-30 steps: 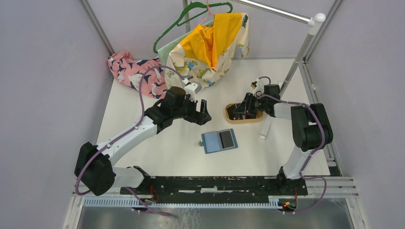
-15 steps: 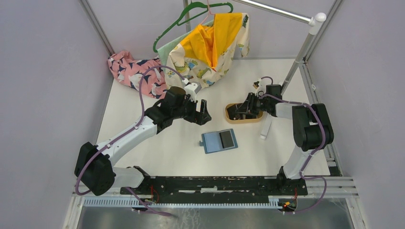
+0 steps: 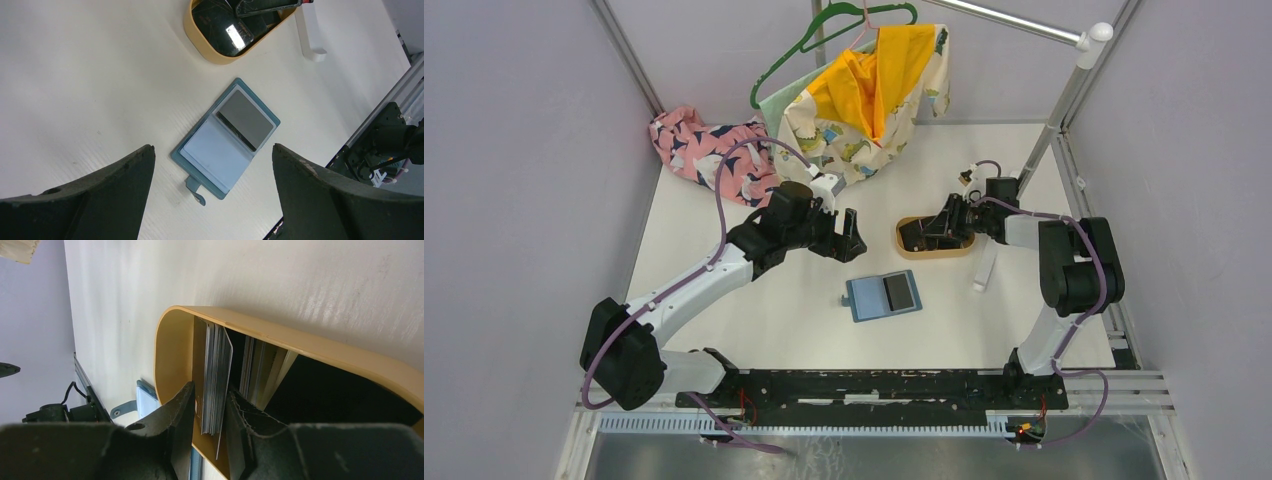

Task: Put the credit cards into the card holder
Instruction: Pick up the credit card from the storage box.

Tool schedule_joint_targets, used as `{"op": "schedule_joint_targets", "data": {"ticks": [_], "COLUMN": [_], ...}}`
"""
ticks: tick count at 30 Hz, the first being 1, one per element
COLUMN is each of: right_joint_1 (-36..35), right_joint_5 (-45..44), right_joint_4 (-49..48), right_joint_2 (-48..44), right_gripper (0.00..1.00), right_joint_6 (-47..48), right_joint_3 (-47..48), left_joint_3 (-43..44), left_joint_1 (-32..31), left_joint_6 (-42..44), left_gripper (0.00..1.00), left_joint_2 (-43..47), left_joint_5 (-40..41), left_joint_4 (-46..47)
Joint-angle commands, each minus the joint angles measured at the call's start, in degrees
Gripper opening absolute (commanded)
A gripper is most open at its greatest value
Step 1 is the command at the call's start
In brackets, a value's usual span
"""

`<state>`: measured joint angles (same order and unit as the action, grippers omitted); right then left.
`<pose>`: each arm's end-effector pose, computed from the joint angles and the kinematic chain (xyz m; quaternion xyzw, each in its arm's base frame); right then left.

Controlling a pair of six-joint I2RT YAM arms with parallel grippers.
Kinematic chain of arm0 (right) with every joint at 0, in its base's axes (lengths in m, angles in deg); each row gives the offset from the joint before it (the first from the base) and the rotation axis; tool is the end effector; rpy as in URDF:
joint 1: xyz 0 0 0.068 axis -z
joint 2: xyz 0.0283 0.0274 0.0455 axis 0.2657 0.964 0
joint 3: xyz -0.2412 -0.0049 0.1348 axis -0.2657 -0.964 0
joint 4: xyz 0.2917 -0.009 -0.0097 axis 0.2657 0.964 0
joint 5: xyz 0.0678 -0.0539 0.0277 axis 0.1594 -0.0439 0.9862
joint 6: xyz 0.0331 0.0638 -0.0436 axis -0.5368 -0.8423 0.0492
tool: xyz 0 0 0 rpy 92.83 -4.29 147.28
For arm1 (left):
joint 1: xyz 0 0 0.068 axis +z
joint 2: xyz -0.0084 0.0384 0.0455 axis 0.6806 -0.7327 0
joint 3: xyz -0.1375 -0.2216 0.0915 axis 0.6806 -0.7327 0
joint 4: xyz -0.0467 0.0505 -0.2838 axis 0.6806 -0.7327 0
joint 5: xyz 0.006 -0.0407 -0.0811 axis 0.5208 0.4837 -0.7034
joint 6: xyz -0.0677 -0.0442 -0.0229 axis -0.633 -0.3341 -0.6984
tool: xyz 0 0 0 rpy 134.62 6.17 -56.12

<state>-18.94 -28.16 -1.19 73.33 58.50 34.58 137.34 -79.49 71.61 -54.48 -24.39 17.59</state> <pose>0.3802 0.0752 0.0959 0.0372 0.8716 0.4286 0.2350 0.2707 -0.2228 0.2543 0.2088 0.8543 -0.3012 0.3685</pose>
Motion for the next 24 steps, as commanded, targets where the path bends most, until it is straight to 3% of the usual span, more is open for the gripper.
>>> {"op": "schedule_joint_targets", "data": {"ticks": [1, 8, 19, 24], "right_joint_1": [1.0, 1.1, 2.5, 2.4], "right_joint_5": [-0.1, -1.6, -5.6, -5.8], "right_joint_4": [-0.6, 0.0, 1.0, 1.9], "right_joint_2": [-2.1, -2.6, -4.2, -5.7], "right_gripper": [0.33, 0.26, 0.05, 0.02], "right_joint_6": [0.8, 1.7, 4.2, 7.4], "right_joint_3": [1.0, 1.1, 0.9, 2.0], "left_joint_3": [2.4, 2.4, 2.4, 2.4], "left_joint_1": [0.2, 0.2, 0.2, 0.2], "left_joint_6": [2.7, 2.7, 2.7, 2.6], "left_gripper": [0.92, 0.92, 0.92, 0.92], "left_joint_2": [0.4, 0.4, 0.4, 0.4], "left_joint_5": [-0.6, -0.6, -0.7, -0.9], "left_joint_4": [0.4, 0.4, 0.4, 0.4]}}
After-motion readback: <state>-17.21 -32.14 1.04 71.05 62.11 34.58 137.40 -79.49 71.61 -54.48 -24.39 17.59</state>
